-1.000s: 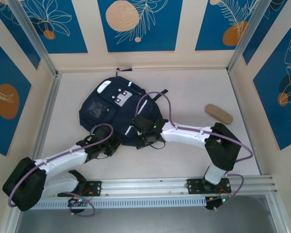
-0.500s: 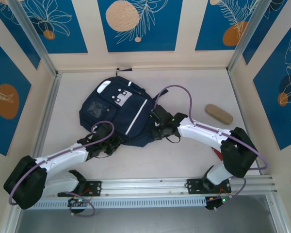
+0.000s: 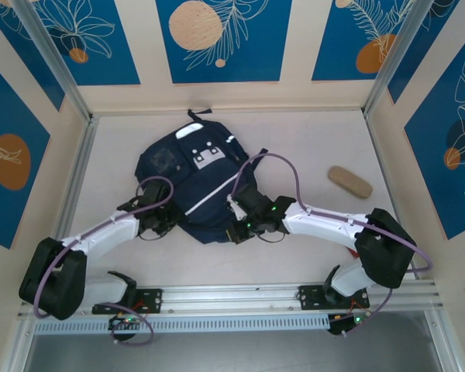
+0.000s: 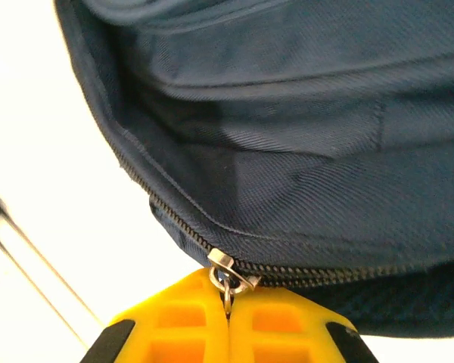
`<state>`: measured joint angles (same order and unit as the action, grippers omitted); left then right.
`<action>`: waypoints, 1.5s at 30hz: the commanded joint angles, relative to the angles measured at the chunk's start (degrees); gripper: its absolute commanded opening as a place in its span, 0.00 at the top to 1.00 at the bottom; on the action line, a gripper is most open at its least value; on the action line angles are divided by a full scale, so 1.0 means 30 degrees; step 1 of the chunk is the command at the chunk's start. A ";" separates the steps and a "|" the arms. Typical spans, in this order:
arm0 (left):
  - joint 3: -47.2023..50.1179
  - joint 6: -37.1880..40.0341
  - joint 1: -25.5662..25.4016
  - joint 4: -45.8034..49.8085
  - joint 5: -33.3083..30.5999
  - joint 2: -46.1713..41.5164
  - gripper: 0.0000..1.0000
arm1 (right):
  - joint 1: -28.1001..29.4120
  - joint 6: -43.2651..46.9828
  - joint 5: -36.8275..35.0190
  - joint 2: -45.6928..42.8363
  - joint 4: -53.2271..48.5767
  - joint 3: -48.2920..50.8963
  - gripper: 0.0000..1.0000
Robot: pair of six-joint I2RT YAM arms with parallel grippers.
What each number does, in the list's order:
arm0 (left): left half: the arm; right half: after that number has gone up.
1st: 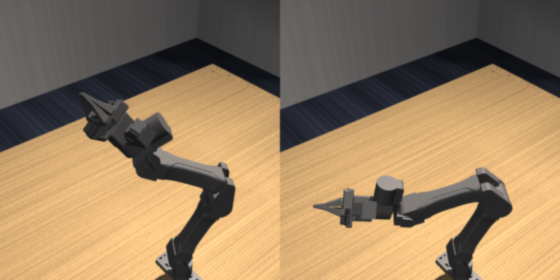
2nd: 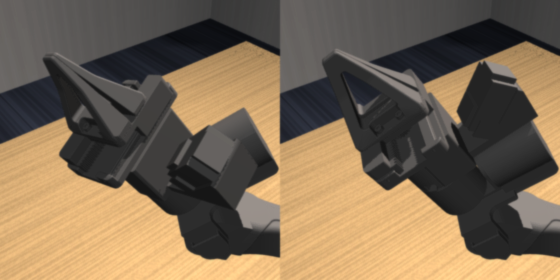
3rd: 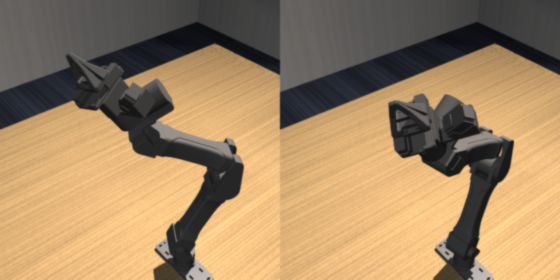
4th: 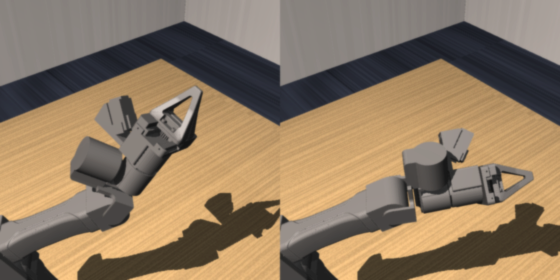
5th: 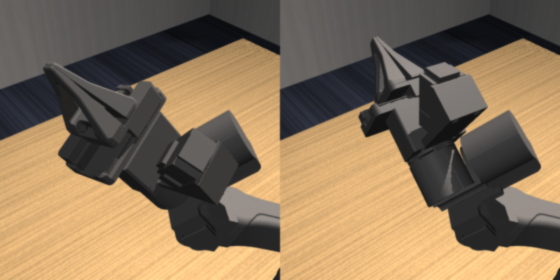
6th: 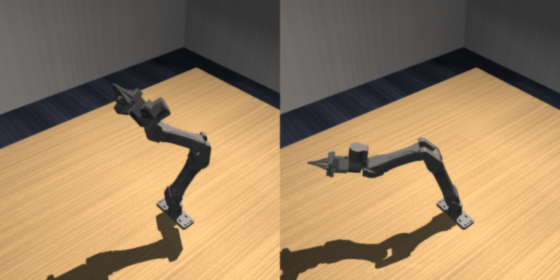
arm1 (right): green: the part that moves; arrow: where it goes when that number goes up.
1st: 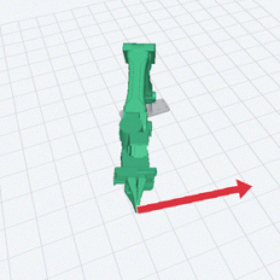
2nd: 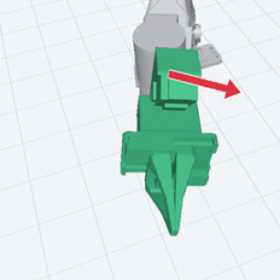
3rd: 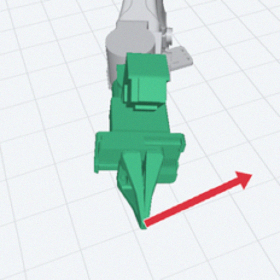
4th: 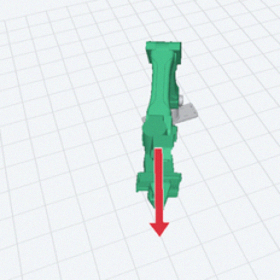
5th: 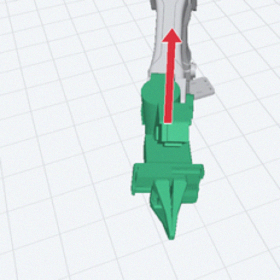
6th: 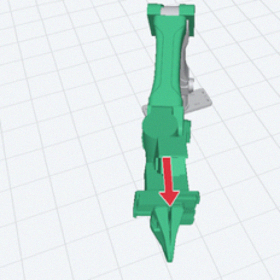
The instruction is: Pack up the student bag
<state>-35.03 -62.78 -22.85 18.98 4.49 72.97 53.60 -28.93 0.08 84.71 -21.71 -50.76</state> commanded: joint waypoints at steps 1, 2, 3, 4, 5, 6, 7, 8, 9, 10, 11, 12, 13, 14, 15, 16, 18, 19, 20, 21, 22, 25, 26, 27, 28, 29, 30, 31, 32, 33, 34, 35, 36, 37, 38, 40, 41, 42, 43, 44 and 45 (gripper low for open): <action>-0.1200 0.2373 0.0996 0.0348 -0.0100 0.0425 0.88 | 0.0871 -0.0770 0.1973 0.1087 0.1193 -0.1306 1.00; -0.1320 0.2572 0.1154 0.0696 -0.0350 0.0351 0.87 | 0.0992 -0.0900 0.1967 0.1414 0.1327 -0.1710 1.00; -0.1429 0.2795 0.1358 0.1084 -0.0589 0.0130 0.86 | 0.1103 -0.1144 0.2003 0.1797 0.1456 -0.2209 1.00; -0.1497 0.2958 0.1578 0.1539 -0.0841 -0.0113 0.84 | 0.1145 -0.1470 0.2192 0.2153 0.1638 -0.2691 1.00; -0.1515 0.3032 0.1753 0.1910 -0.1028 -0.0398 0.82 | 0.1141 -0.1713 0.2606 0.2441 0.1906 -0.3030 1.00; -0.1510 0.3173 0.1992 0.2365 -0.1112 -0.0777 0.79 | 0.1127 -0.2023 0.2976 0.2792 0.2197 -0.3498 1.00; -0.1513 0.3250 0.2249 0.2816 -0.1167 -0.1186 0.76 | 0.1162 -0.2390 0.3166 0.3146 0.2364 -0.3956 1.00; -0.1524 0.3291 0.2388 0.3205 -0.1243 -0.1560 0.73 | 0.1171 -0.2644 0.3437 0.3515 0.2522 -0.4346 1.00; -0.1554 0.3335 0.2536 0.3692 -0.1306 -0.2025 0.71 | 0.1149 -0.2804 0.3721 0.3940 0.2567 -0.4884 1.00; -0.1557 0.3324 0.2627 0.4162 -0.1364 -0.2451 0.68 | 0.1159 -0.2992 0.3833 0.4415 0.2453 -0.5424 1.00; -0.1505 0.3222 0.2651 0.4478 -0.1408 -0.2791 0.65 | 0.1174 -0.3147 0.3930 0.4797 0.2286 -0.5894 1.00; -0.1414 0.3049 0.2637 0.4724 -0.1246 -0.3130 0.63 | 0.1160 -0.3243 0.4085 0.5232 0.2122 -0.6448 1.00; -0.1313 0.2875 0.2636 0.4958 -0.1008 -0.3390 0.62 | 0.1151 -0.3270 0.4105 0.5596 0.1828 -0.6980 1.00; -0.1249 0.2712 0.2637 0.5208 -0.0873 -0.3578 0.60 | 0.1181 -0.3277 0.4088 0.5859 0.1643 -0.7328 1.00; -0.1147 0.2532 0.2635 0.5458 -0.0682 -0.3810 0.58 | 0.1199 -0.3278 0.4069 0.6237 0.1423 -0.7747 1.00; -0.0980 0.2363 0.2636 0.5579 -0.0516 -0.4133 0.56 | 0.1204 -0.3277 0.3997 0.6584 0.1165 -0.8195 1.00; -0.0679 0.1854 0.2637 0.5655 -0.0252 -0.4806 0.52 | 0.1204 -0.3303 0.3894 0.7038 0.0778 -0.8721 1.00; -0.0564 0.1593 0.2648 0.5724 -0.0110 -0.5130 0.50 | 0.1190 -0.3325 0.3822 0.7258 0.0635 -0.8942 1.00; -0.0507 0.1398 0.2650 0.5793 -0.0049 -0.5426 0.48 | 0.1189 -0.3354 0.3813 0.7367 0.0569 -0.8998 1.00; -0.0473 0.1176 0.2653 0.5950 -0.0057 -0.5728 0.45 | 0.1173 -0.3409 0.3797 0.7474 0.0559 -0.9063 1.00; -0.0425 0.0962 0.2652 0.6075 -0.0067 -0.5965 0.43 | 0.1200 -0.3442 0.3769 0.7507 0.0559 -0.9059 1.00; -0.0079 0.0439 0.2651 0.5736 0.0497 -0.6315 0.42 | 0.1171 -0.3550 0.3695 0.7589 0.0619 -0.8963 1.00; 0.0093 0.0239 0.2637 0.5460 0.0882 -0.6322 0.42 | 0.1162 -0.3547 0.3696 0.7594 0.0625 -0.8956 1.00; 0.0377 -0.0064 0.2636 0.5043 0.1341 -0.6329 0.42 | 0.1171 -0.3573 0.3692 0.7595 0.0614 -0.8987 1.00; 0.0700 -0.0381 0.2644 0.4584 0.1799 -0.6355 0.42 | 0.1173 -0.3552 0.3695 0.7624 0.0617 -0.9002 1.00; 0.0969 -0.0662 0.2610 0.4230 0.2101 -0.6361 0.42 | 0.1166 -0.3557 0.3736 0.7609 0.0618 -0.9009 1.00; 0.1230 -0.0925 0.2607 0.3892 0.2383 -0.6415 0.42 | 0.1167 -0.3541 0.3761 0.7638 0.0617 -0.9087 1.00; 0.1452 -0.1098 0.2607 0.3550 0.2590 -0.6412 0.43 | 0.1168 -0.3514 0.3802 0.7652 0.0632 -0.9109 1.00; 0.1629 -0.1181 0.2601 0.3315 0.2773 -0.6372 0.43 | 0.1185 -0.3484 0.3874 0.7660 0.0621 -0.9125 1.00; 0.1728 -0.1240 0.2578 0.3081 0.2927 -0.6274 0.43 | 0.1205 -0.3454 0.3926 0.7682 0.0617 -0.9177 1.00; 0.1815 -0.1203 0.2578 0.2858 0.3077 -0.6132 0.43 | 0.1197 -0.3400 0.4003 0.7682 0.0617 -0.9177 1.00; 0.1828 -0.1168 0.2578 0.2665 0.3227 -0.5981 0.44 | 0.1229 -0.3347 0.4039 0.7697 0.0588 -0.9183 1.00; 0.1809 -0.1112 0.2578 0.2414 0.3411 -0.5759 0.44 | 0.1266 -0.3282 0.4053 0.7719 0.0531 -0.9219 1.00; 0.1806 -0.1097 0.2549 0.2180 0.3600 -0.5570 0.44 | 0.1312 -0.3192 0.4076 0.7739 0.0474 -0.9241 1.00; 0.1796 -0.1052 0.2549 0.2035 0.3712 -0.5379 0.44 | 0.1372 -0.3125 0.4076 0.7741 0.0400 -0.9258 1.00; 0.1715 -0.0914 0.2492 0.1843 0.3805 -0.5044 0.46 | 0.1460 -0.2987 0.4050 0.7770 0.0258 -0.9285 1.00; 0.1714 -0.0884 0.2505 0.1820 0.3777 -0.4886 0.48 | 0.1503 -0.2930 0.4018 0.7770 0.0187 -0.9285 1.00; 0.1714 -0.0848 0.2483 0.1817 0.3726 -0.4788 0.50 | 0.1552 -0.2846 0.3989 0.7770 0.0097 -0.9311 1.00; 0.1714 -0.0767 0.2461 0.1824 0.3656 -0.4684 0.54 | 0.1585 -0.2793 0.3912 0.7770 -0.0043 -0.9331 1.00; 0.1729 -0.0727 0.2464 0.1888 0.3566 -0.4614 0.56 | 0.1619 -0.2737 0.3761 0.7770 -0.0207 -0.9351 1.00; 0.1743 -0.0694 0.2461 0.1985 0.3388 -0.4571 0.60 | 0.1695 -0.2695 0.3478 0.7748 -0.0477 -0.9401 1.00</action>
<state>-30.04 -65.49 -15.49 26.20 13.72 58.94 57.87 -38.61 10.44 107.72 -22.09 -76.58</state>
